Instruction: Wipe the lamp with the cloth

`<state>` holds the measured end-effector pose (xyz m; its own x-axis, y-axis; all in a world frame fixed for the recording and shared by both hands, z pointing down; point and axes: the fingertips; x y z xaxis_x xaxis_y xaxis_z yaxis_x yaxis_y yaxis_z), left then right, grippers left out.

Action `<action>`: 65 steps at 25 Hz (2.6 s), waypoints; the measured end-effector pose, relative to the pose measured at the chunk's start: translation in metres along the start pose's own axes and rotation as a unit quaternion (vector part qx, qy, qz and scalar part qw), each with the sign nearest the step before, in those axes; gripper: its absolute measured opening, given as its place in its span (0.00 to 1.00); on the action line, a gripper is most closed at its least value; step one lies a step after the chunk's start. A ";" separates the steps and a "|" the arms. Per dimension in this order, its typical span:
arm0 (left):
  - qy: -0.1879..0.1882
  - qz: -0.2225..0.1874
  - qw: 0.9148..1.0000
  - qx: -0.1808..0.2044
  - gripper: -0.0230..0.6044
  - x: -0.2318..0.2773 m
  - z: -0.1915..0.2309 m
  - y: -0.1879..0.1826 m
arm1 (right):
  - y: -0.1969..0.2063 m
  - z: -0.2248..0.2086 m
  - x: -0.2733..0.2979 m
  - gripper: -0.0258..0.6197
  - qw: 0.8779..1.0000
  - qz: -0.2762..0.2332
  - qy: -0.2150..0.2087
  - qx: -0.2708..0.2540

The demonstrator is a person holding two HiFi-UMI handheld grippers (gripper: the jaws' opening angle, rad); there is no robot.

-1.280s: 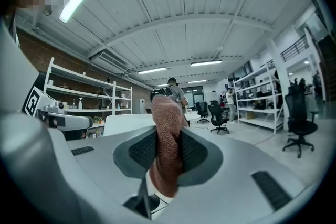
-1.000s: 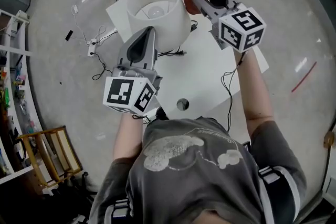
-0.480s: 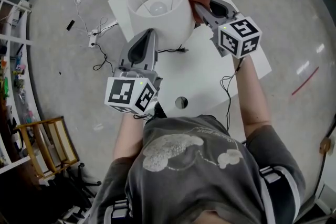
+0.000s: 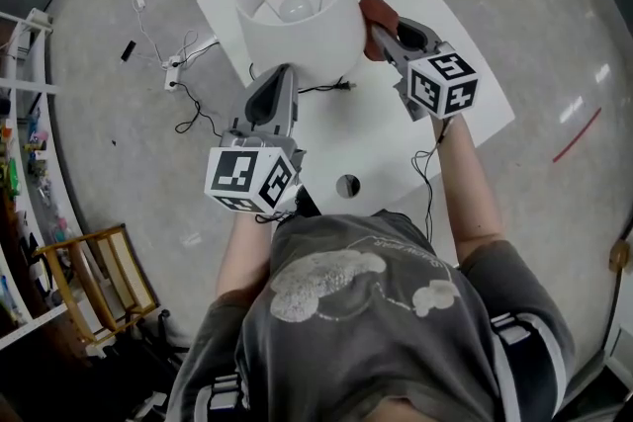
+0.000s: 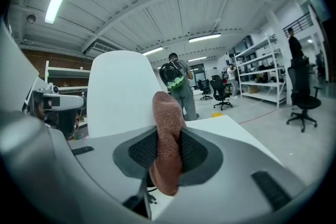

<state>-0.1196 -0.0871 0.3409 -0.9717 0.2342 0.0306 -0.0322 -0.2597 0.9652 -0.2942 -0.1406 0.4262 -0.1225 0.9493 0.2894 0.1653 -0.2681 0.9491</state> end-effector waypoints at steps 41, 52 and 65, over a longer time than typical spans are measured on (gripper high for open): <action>0.204 0.020 0.979 -0.012 0.05 -0.043 0.014 -0.024 | -0.011 0.129 -0.053 0.18 0.987 -0.031 0.159 0.016; 0.158 0.044 0.986 -0.010 0.05 -0.059 0.000 -0.003 | 0.025 0.129 -0.066 0.18 0.991 -0.007 0.121 0.048; 0.168 -0.018 0.986 0.008 0.05 -0.058 0.020 -0.064 | -0.074 0.170 -0.082 0.18 0.989 -0.087 0.119 -0.015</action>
<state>-0.0567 -0.0652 0.2828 -0.9926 -0.0821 -0.0892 -0.0670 -0.2417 0.9680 -0.1304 -0.1705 0.3110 -0.3741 0.9170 0.1385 0.0928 -0.1116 0.9894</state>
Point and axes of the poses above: the fingertips, and each gripper's own axes: x forward along the fingers, z to its left, y out of its underside, and after that the axes turned 2 degrees about -x, right-handed
